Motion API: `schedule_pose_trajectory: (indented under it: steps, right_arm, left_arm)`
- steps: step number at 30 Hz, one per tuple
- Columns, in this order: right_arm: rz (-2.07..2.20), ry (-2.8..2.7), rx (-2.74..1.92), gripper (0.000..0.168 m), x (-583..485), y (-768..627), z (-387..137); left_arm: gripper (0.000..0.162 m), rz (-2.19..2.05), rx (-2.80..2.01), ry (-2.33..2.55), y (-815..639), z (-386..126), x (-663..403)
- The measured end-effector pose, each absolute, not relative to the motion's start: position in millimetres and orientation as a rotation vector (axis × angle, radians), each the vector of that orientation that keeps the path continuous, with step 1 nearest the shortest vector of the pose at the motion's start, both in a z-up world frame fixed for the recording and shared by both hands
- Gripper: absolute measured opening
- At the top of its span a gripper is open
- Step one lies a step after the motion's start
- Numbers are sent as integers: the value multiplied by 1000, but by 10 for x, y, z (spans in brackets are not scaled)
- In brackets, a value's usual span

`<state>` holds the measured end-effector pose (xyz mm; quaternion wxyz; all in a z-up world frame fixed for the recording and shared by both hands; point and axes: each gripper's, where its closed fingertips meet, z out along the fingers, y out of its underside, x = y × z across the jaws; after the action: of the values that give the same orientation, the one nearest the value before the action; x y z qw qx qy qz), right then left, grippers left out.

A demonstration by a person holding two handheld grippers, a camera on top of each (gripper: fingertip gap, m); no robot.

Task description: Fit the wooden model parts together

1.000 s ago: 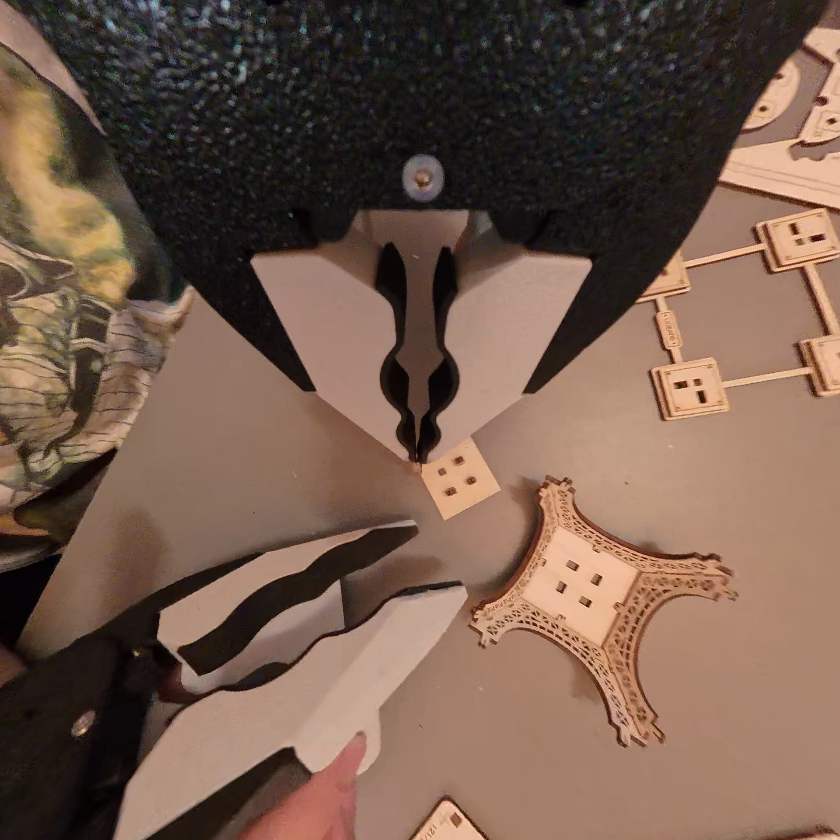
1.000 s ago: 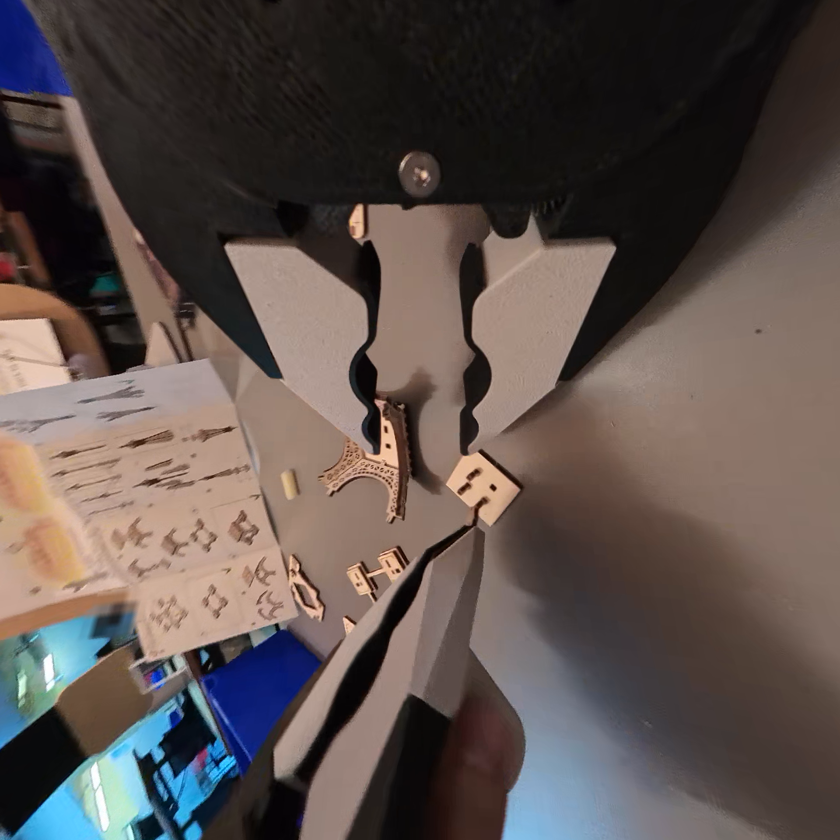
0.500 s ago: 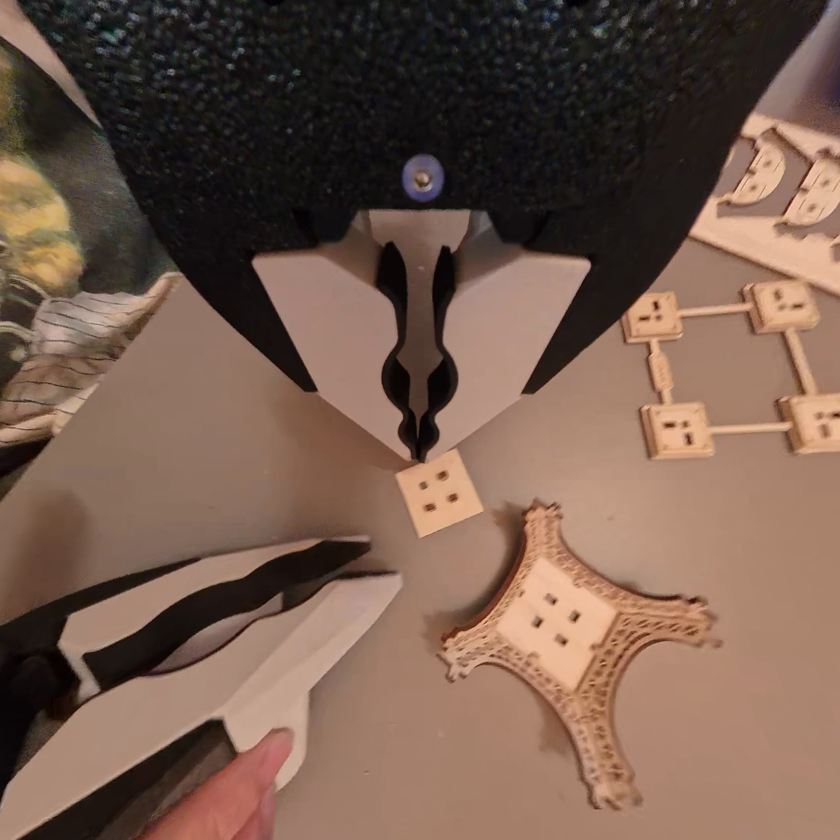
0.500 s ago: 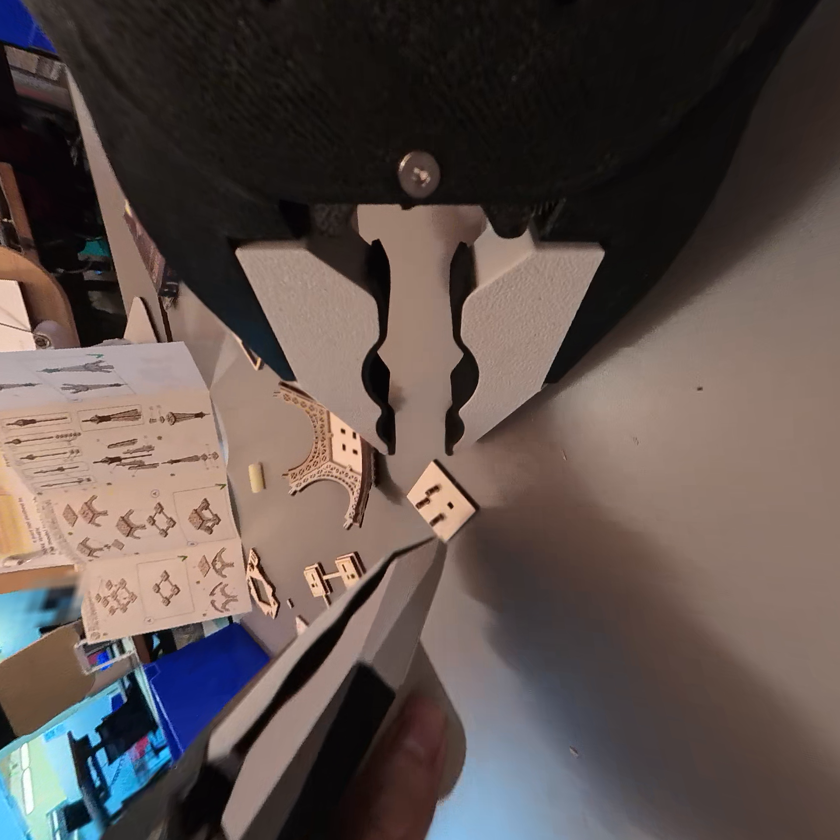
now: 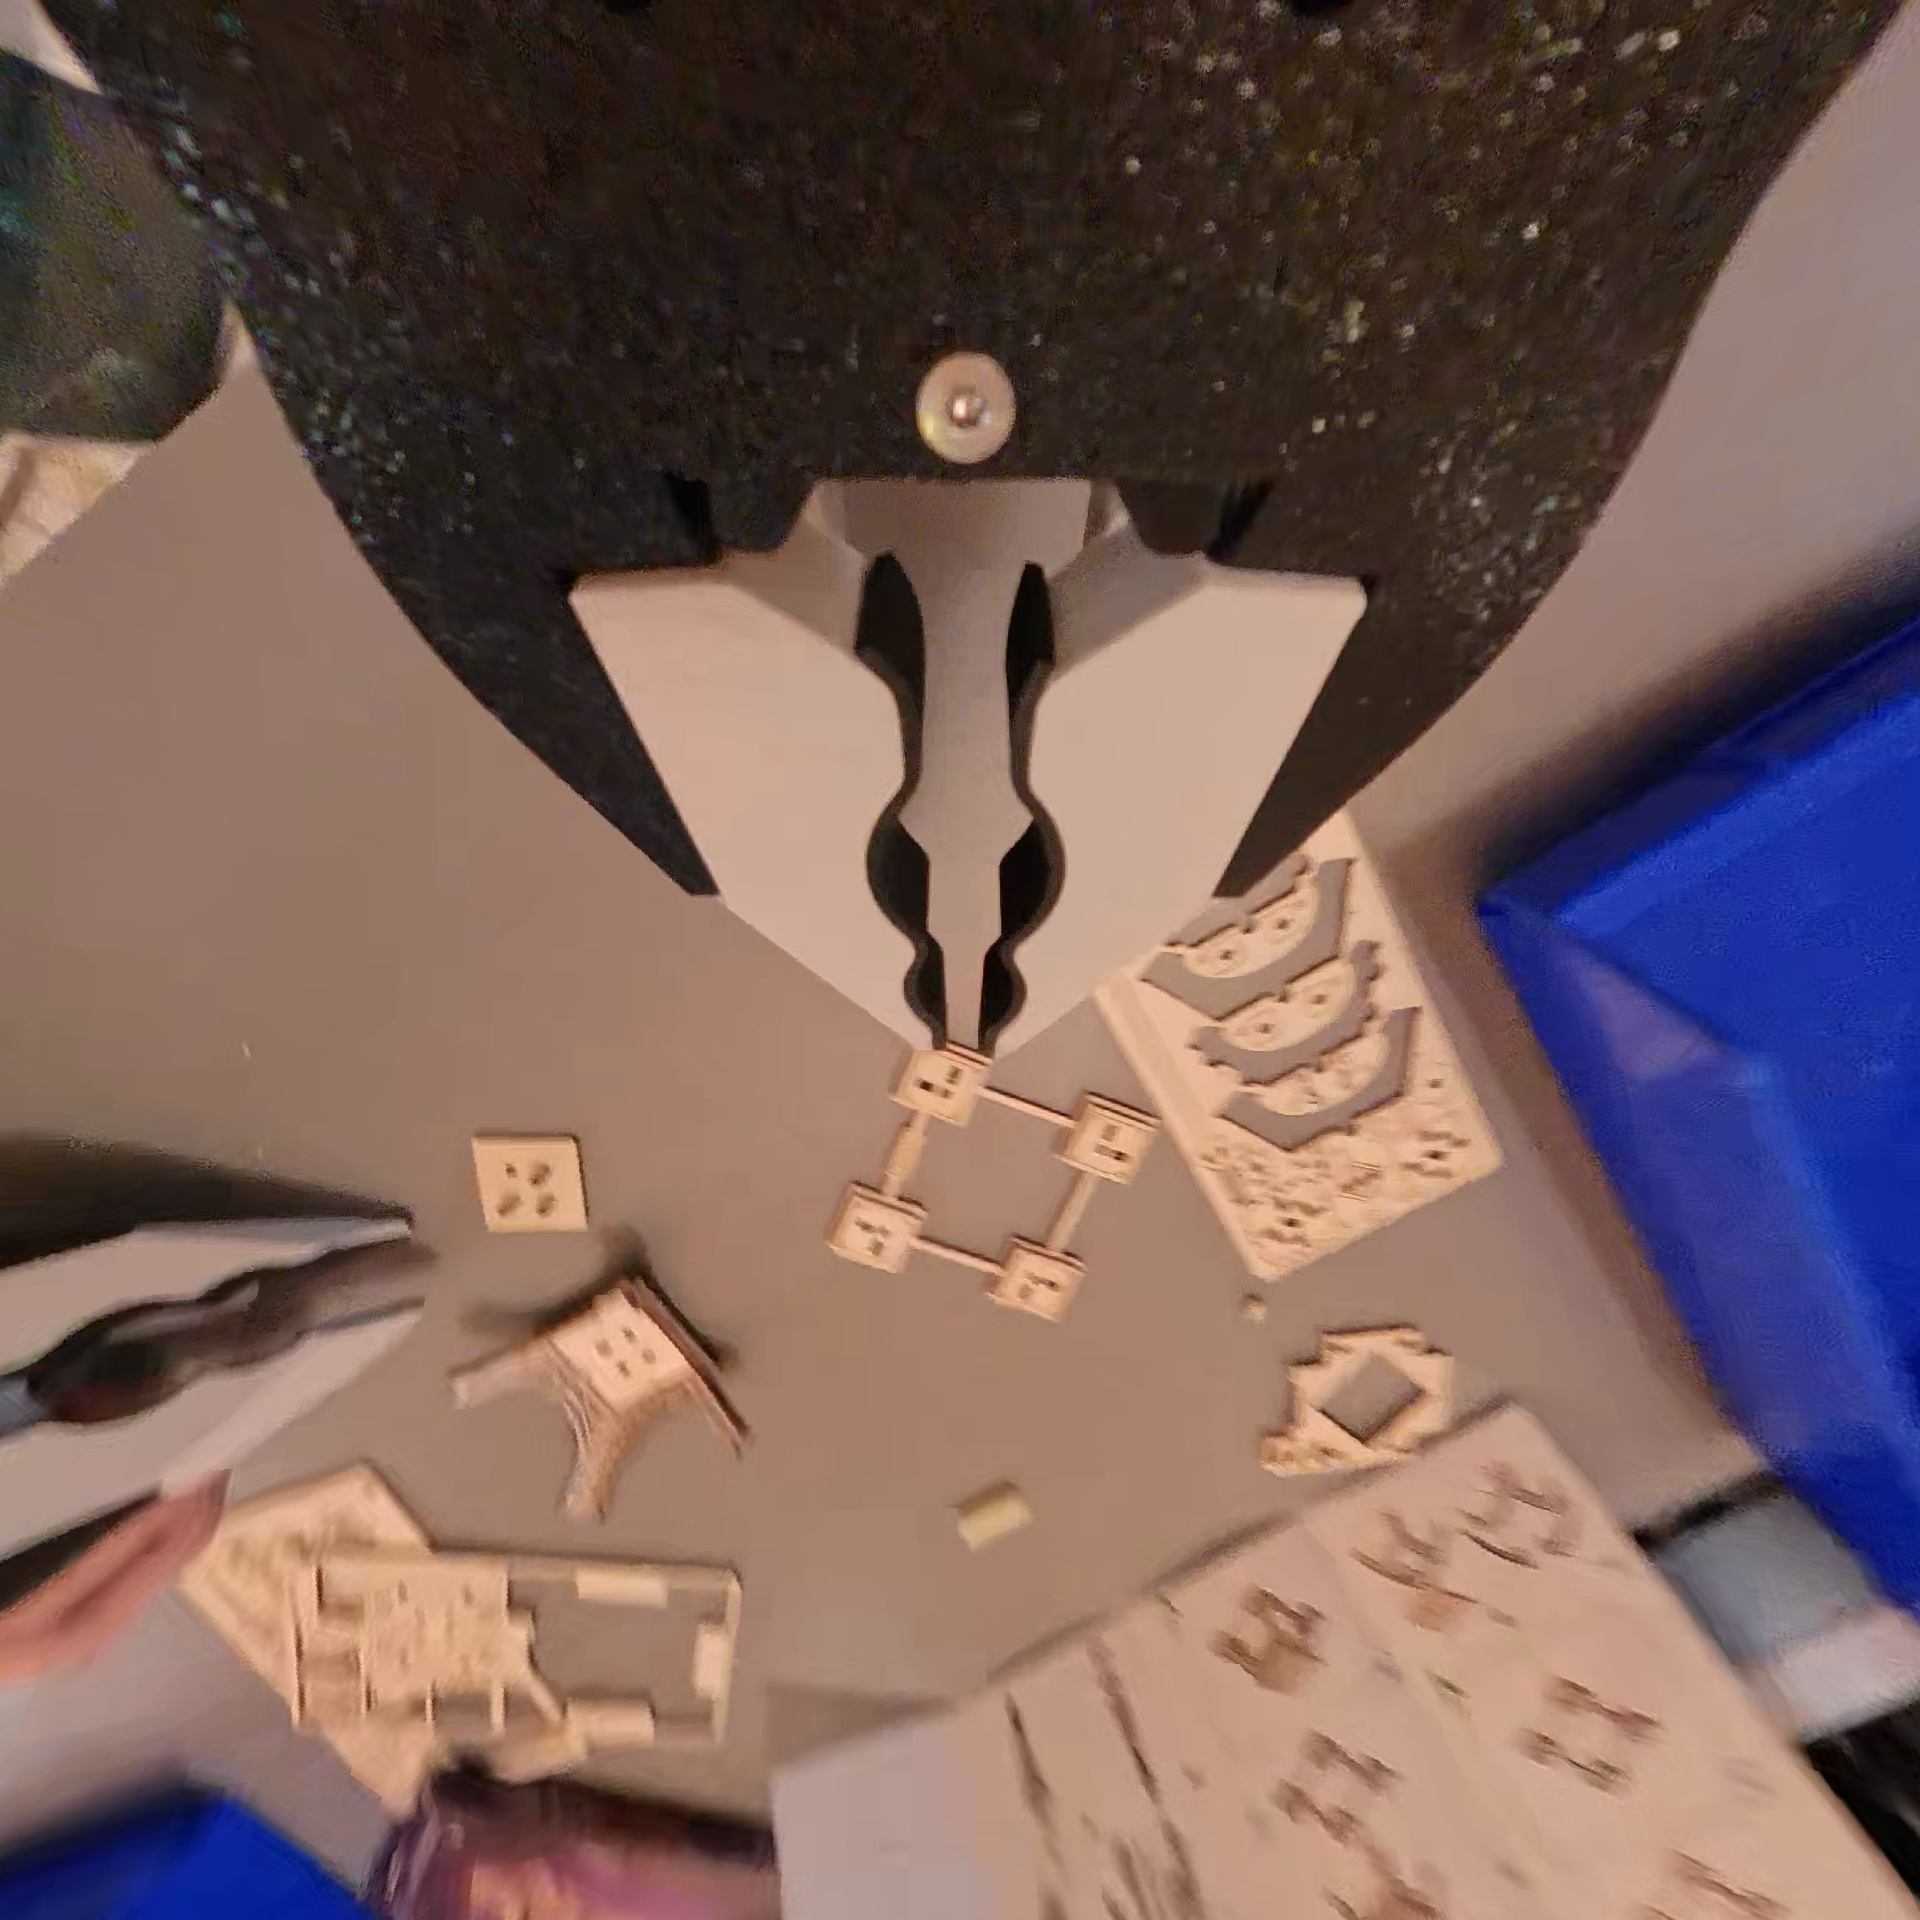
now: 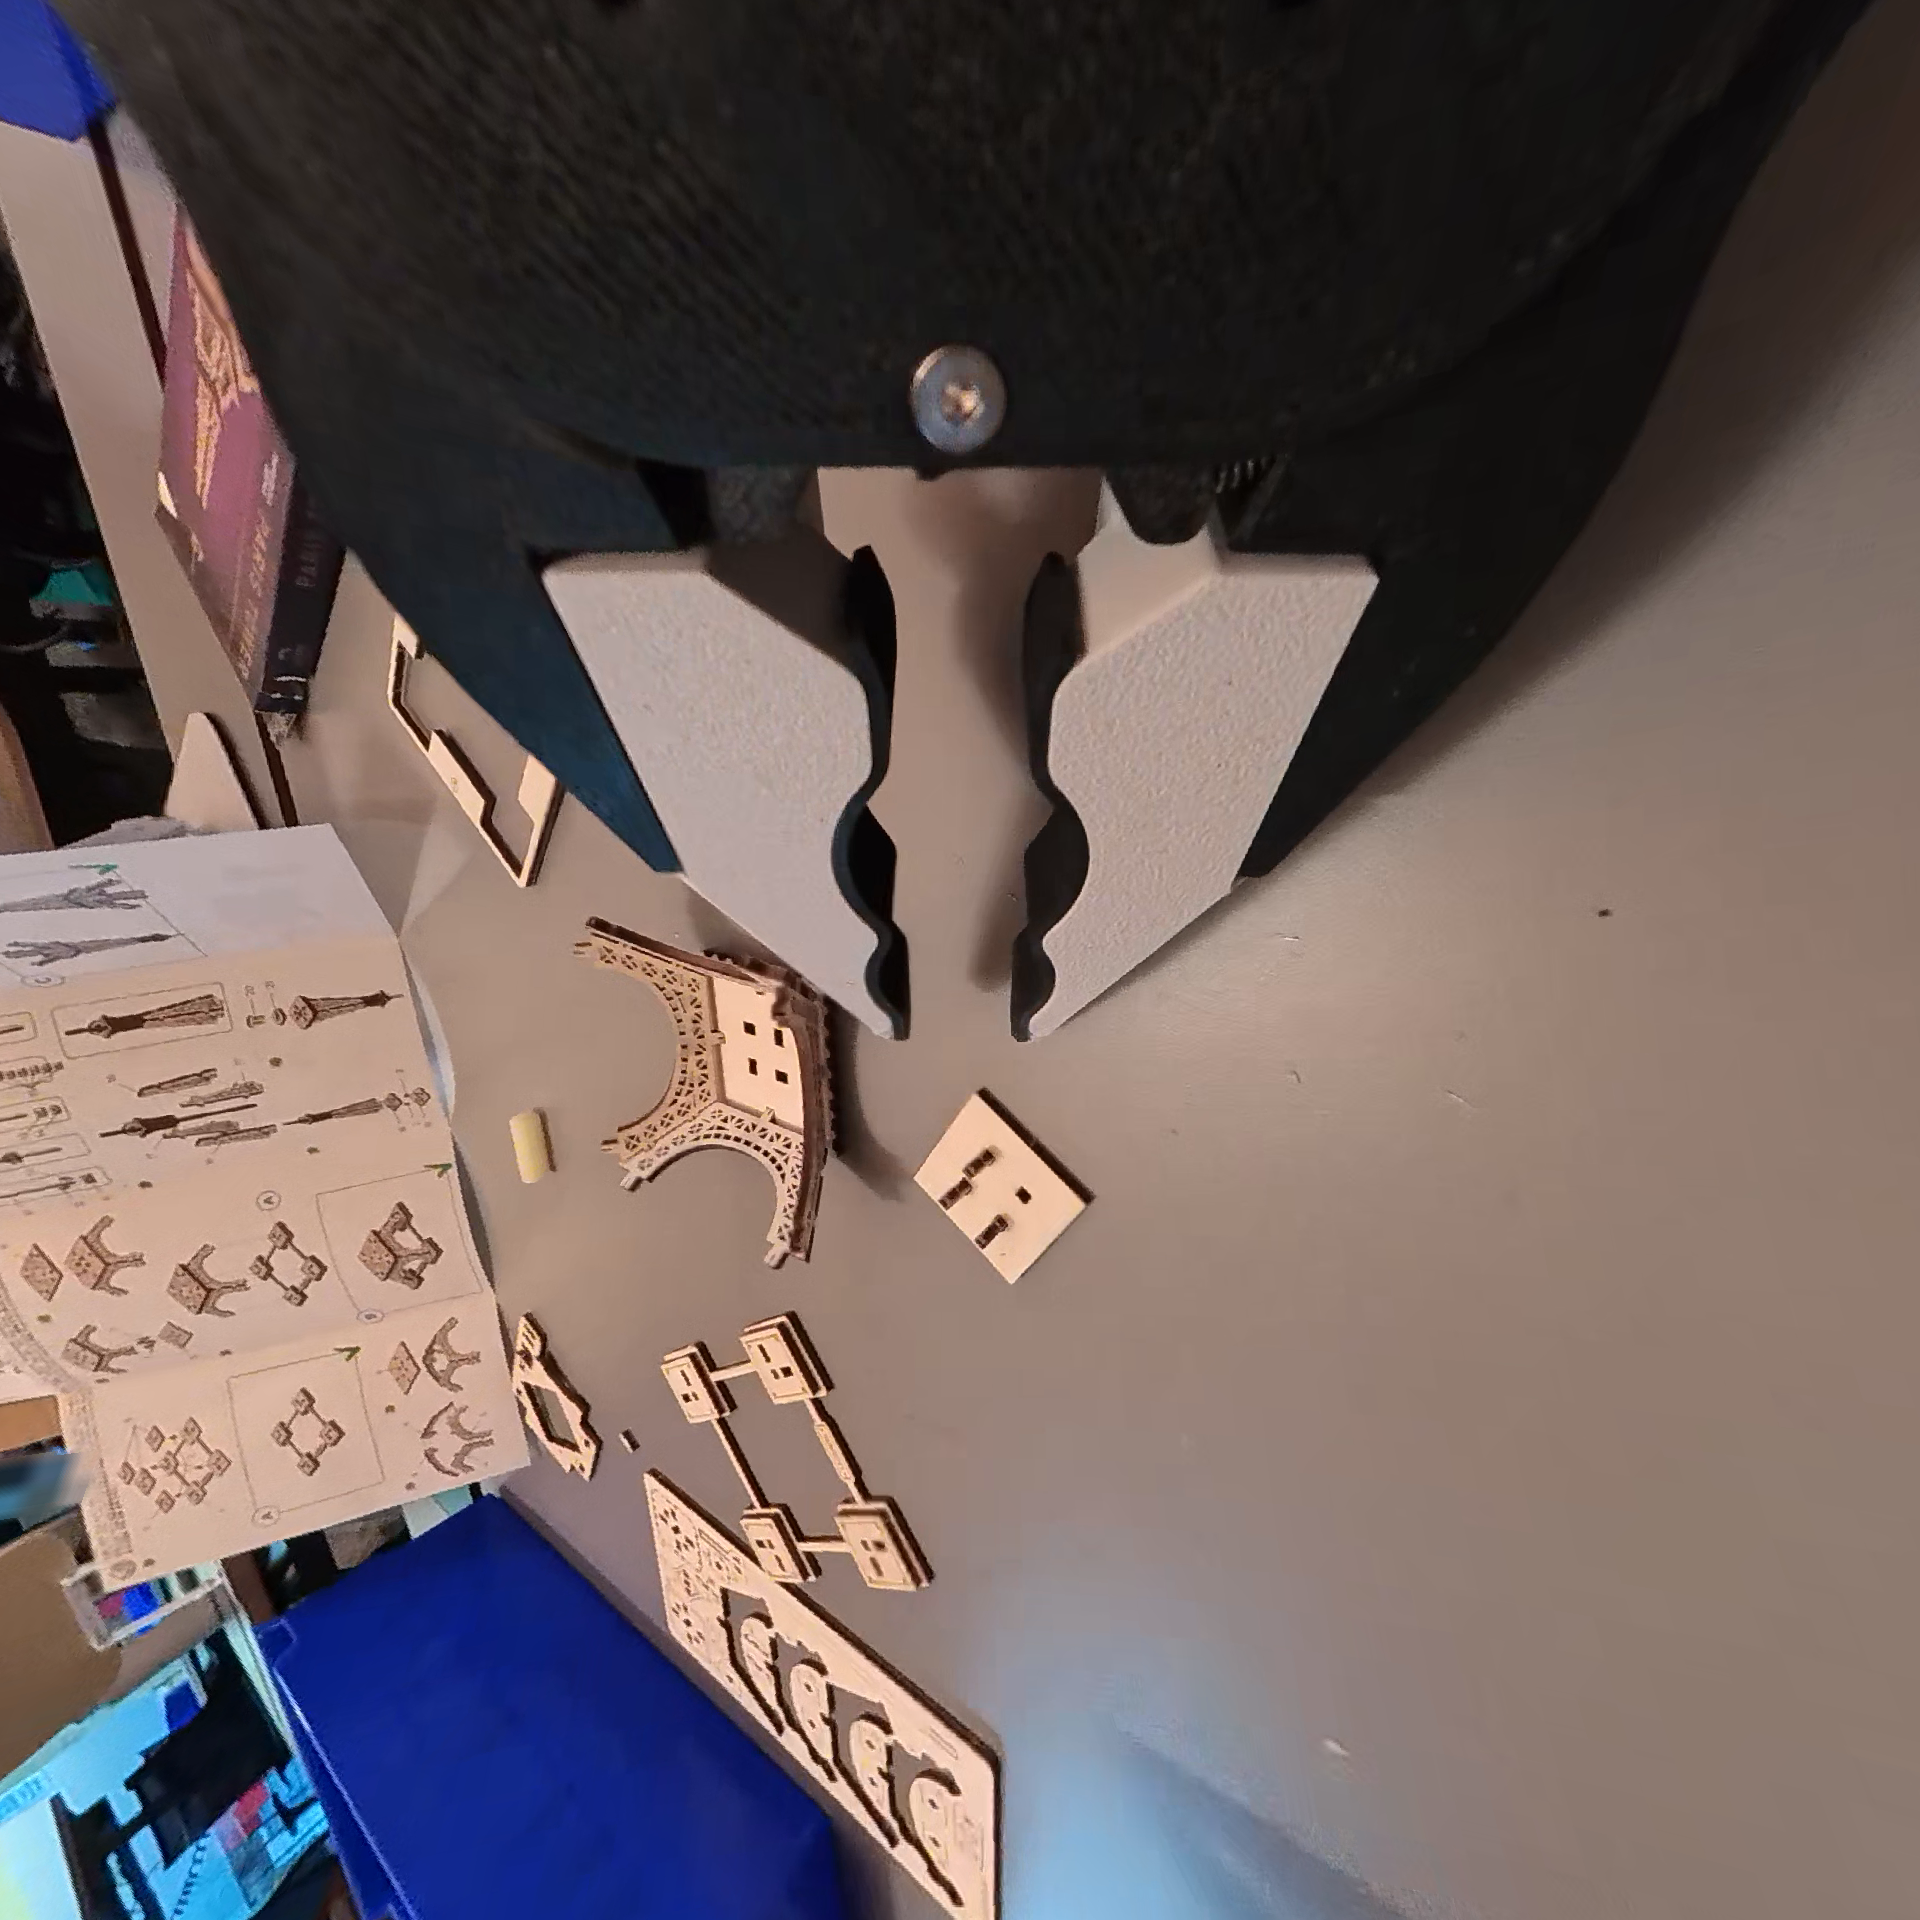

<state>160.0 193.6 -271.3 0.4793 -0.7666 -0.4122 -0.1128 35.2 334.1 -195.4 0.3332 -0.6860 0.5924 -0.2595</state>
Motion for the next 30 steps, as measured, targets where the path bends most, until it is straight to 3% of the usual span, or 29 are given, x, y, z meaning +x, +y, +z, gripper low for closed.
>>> schedule_pose_trajectory:
  steps: [1,8,12,18,30]
  right_arm:
    - [-282,-986,-1874,19,1633,1945,-2704]
    - [-299,-644,-1804,30,2073,2002,-2336]
    - [-358,-424,-1770,38,2464,1966,-2145]
    - [-327,-155,-1734,54,2905,1846,-2000]
    - [-216,-403,-1818,76,2453,1944,-2190]
  left_arm:
    - [8,-717,-1770,1473,3430,-1837,291]
    - [41,-1193,-1505,786,3986,-667,-451]
    - [58,-1269,-1389,570,4188,-323,-1066]
    - [84,-1213,-1284,432,4237,-168,-1779]
    - [88,-1235,-1248,288,4272,-353,-2290]
